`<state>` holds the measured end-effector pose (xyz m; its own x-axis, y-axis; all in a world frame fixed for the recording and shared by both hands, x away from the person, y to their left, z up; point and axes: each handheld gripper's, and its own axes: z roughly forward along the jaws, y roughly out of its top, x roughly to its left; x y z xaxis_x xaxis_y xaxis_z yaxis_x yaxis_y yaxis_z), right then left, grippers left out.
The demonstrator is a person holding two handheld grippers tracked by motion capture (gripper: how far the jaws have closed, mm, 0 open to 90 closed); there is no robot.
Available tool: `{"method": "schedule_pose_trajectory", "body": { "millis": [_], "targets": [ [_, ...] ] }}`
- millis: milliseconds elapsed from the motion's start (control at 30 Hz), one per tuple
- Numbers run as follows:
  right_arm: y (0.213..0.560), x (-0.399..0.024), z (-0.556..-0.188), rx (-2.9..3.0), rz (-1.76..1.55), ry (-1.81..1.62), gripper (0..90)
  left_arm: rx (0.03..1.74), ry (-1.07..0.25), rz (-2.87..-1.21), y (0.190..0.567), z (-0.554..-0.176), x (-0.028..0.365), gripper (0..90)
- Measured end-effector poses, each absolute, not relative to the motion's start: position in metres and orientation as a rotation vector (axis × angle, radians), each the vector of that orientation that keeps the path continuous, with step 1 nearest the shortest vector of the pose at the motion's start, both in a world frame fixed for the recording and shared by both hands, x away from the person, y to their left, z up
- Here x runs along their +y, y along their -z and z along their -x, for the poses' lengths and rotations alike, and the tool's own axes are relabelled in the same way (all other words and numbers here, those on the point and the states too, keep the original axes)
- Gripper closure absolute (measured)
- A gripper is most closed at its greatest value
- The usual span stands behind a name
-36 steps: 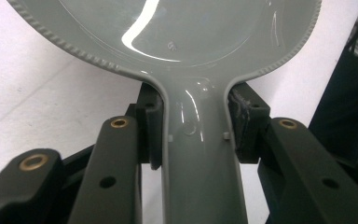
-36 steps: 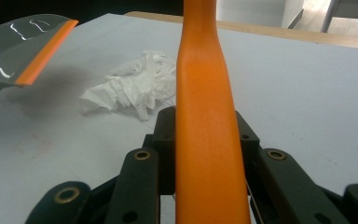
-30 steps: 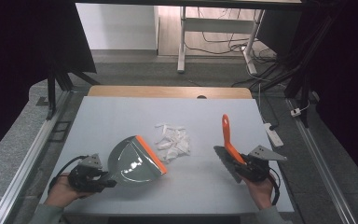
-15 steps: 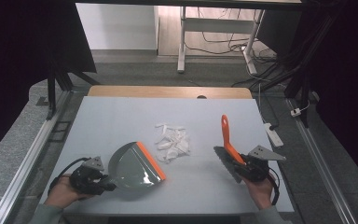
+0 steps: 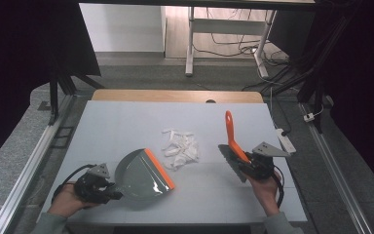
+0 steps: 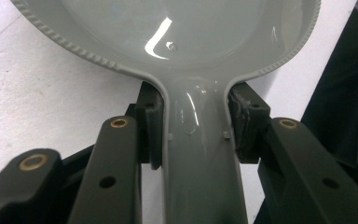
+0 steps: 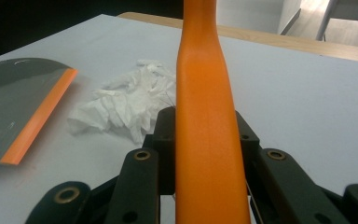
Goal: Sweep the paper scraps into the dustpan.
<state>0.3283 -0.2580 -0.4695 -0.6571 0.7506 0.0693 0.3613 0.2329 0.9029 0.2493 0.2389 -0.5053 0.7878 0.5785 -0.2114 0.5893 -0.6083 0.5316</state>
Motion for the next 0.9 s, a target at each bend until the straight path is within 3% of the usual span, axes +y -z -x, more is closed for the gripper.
{"method": "schedule_pose_trajectory", "body": {
  "millis": [367, 900],
  "targets": [
    [0.477, -0.221, -0.378, 2.164, -1.057, -1.377, 70.0, 0.872, 0.022, -2.381, 0.505, -0.249, 0.239, 61.0],
    [0.479, -0.187, -0.420, 2.168, -1.125, -1.320, 70.0, 0.866, 0.035, -2.389, 0.508, -0.253, 0.236, 61.0]
  ]
}}
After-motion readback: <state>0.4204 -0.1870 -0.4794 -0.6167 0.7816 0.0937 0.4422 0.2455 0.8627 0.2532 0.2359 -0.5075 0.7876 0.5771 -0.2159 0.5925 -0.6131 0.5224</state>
